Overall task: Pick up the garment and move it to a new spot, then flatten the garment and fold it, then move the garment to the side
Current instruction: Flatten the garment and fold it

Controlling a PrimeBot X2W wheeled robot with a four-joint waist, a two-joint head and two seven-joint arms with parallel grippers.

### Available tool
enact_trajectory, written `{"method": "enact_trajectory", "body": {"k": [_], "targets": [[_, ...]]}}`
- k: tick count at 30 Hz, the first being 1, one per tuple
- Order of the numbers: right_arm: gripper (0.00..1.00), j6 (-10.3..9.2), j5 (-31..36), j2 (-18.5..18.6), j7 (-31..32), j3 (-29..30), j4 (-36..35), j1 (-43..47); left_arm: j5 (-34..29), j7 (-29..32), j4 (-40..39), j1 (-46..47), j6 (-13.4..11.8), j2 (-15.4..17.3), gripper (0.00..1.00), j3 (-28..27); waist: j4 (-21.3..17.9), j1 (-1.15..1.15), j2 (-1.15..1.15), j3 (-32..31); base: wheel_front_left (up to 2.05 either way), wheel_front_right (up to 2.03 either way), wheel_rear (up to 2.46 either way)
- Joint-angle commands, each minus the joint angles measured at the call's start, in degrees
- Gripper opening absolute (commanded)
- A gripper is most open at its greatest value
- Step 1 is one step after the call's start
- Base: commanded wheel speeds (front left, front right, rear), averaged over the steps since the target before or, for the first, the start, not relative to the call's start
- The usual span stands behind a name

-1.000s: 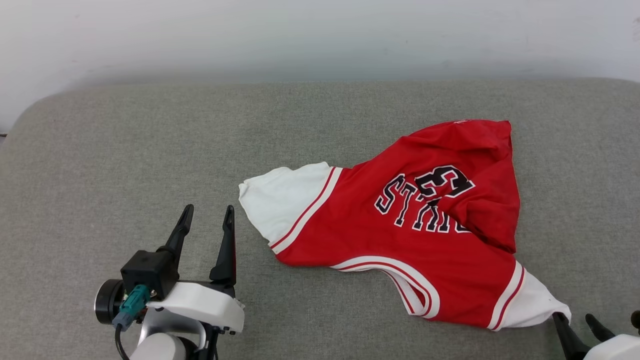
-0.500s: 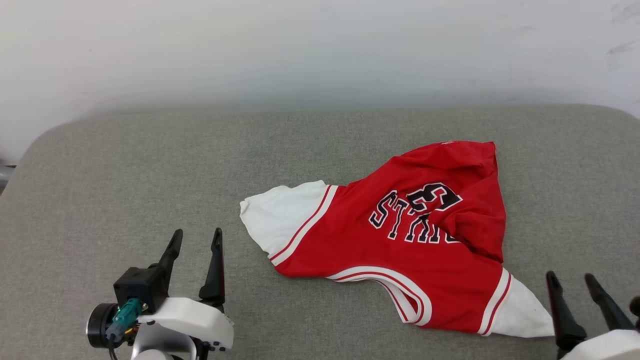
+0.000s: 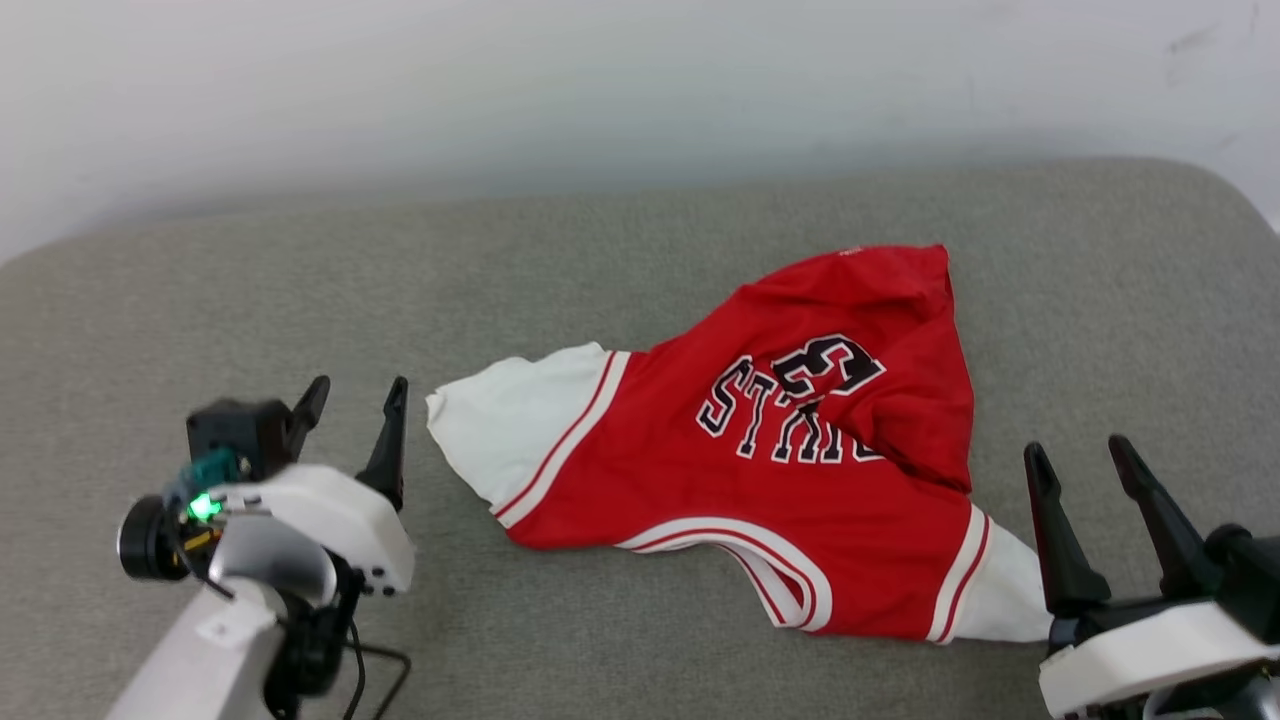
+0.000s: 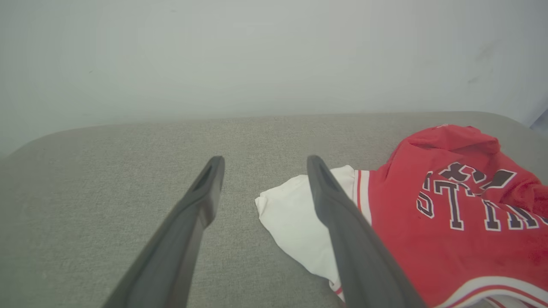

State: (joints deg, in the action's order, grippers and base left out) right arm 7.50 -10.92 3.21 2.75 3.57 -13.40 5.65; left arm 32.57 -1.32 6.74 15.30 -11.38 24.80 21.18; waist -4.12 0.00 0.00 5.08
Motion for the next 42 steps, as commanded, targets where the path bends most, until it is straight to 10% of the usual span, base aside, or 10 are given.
{"method": "enact_trajectory", "body": {"k": [1,20,21,22,42], "targets": [[1.00,-0.02,0.5,-0.3,-0.4,-0.4,-0.2,-1.5,0.8,2.1,0.7,1.8,0.7,0.6,1.00,0.0,-1.9,0.00,0.00,2.8,0.00,0.00,0.00],[1.00,-0.02,-1.9,-0.4,-4.5,-3.4,6.3,-8.2,12.5,40.3,15.3,15.8,11.3,7.9,1.00,4.9,-8.7,0.00,0.00,12.7,0.00,0.00,0.00],[1.00,-0.03,-2.4,-0.4,-4.2,-3.5,7.1,-8.4,13.4,44.6,16.7,15.8,11.9,7.3,0.38,6.8,-9.2,0.00,0.00,13.0,0.00,0.00,0.00],[1.00,-0.02,-2.7,-0.4,-3.9,-3.7,7.3,-8.4,13.5,45.2,16.9,15.8,12.0,7.0,0.00,7.2,-9.3,0.00,0.00,13.0,0.00,0.00,0.00],[1.00,-0.02,-9.9,3.4,23.5,4.9,14.1,-4.1,10.3,30.1,8.9,14.9,8.9,8.3,0.00,2.8,-6.3,0.00,0.00,9.0,0.00,0.00,0.00]]}}
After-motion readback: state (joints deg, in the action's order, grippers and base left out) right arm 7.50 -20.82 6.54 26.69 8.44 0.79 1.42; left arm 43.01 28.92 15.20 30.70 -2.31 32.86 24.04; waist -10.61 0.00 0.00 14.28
